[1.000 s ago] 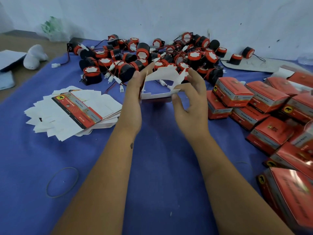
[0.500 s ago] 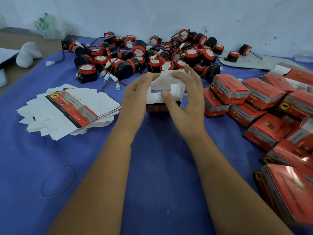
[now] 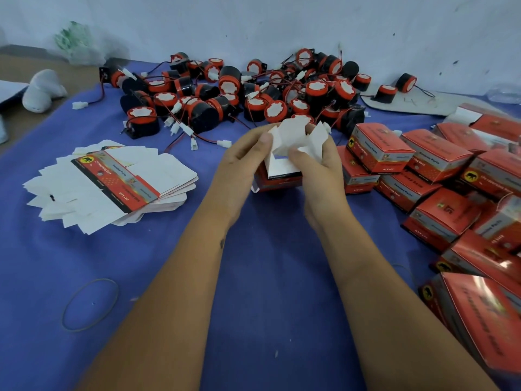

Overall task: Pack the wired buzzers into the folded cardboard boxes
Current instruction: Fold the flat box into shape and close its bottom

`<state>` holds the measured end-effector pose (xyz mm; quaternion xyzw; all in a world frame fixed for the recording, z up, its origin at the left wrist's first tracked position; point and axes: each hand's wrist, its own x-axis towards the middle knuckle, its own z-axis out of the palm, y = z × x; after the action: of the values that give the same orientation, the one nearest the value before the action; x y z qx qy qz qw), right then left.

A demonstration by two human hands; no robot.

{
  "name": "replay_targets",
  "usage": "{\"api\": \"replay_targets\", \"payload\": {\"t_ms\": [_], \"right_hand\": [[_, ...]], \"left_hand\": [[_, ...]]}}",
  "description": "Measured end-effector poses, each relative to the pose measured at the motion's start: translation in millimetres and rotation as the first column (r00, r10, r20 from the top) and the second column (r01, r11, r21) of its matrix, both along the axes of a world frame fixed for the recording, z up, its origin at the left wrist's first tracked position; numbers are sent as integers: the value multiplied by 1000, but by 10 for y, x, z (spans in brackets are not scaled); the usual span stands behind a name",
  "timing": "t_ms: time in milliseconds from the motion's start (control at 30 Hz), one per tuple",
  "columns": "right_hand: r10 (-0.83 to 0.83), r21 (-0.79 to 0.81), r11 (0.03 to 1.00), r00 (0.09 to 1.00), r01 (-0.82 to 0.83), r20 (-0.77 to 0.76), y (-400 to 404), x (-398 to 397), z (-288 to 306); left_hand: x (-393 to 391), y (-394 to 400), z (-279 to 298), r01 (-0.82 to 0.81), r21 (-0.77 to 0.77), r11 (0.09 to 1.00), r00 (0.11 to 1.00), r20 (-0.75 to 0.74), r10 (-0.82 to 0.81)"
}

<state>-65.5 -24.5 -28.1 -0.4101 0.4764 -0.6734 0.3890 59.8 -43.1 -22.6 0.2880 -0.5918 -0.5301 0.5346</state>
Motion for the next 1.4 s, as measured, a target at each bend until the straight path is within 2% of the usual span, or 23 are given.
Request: {"api": "replay_targets", "payload": {"t_ms": [167,233,333,433,500,733,933,1133,1233,1333,1400], "right_hand": [[-65,-4,998,987,65,-145,41,16,93],[-50,-15,999,990,49,-131,54,59,105],[50,-31,998,997,-48,65,70,161,65],[210,-51,977,908,-206,362,51,191,53],[221,-15,971,876,-238,428,40,172,73],[274,-93,962,922,-259,275,34,49,53],[226,-85,973,968,-217,111,40,70,23],[210,-85,976,965,-199,157,49,87,22],[277,-95,961,927,-261,253,70,37,46],[241,-61,970,958,-234,153,77,15,41],[206,-59,978,974,-201,98,69,7,28]], "left_hand": [[-78,47,31,-58,-21,998,998,-33,57],[-108,42,7,-88,-5,996,996,-11,88],[-95,27,16,-137,62,989,989,-42,140],[-42,-9,32,-202,168,965,967,-124,224],[-40,-34,22,-232,208,950,953,-150,265],[-61,-83,-24,-248,215,944,943,-168,286],[-56,-65,-23,-221,237,946,940,-205,271],[-12,0,-29,-34,213,976,969,-231,84],[-31,1,-14,-76,199,977,982,-154,107],[-47,-3,-50,-80,82,993,995,-50,85],[-28,-19,-72,-82,64,995,995,-49,86]]}}
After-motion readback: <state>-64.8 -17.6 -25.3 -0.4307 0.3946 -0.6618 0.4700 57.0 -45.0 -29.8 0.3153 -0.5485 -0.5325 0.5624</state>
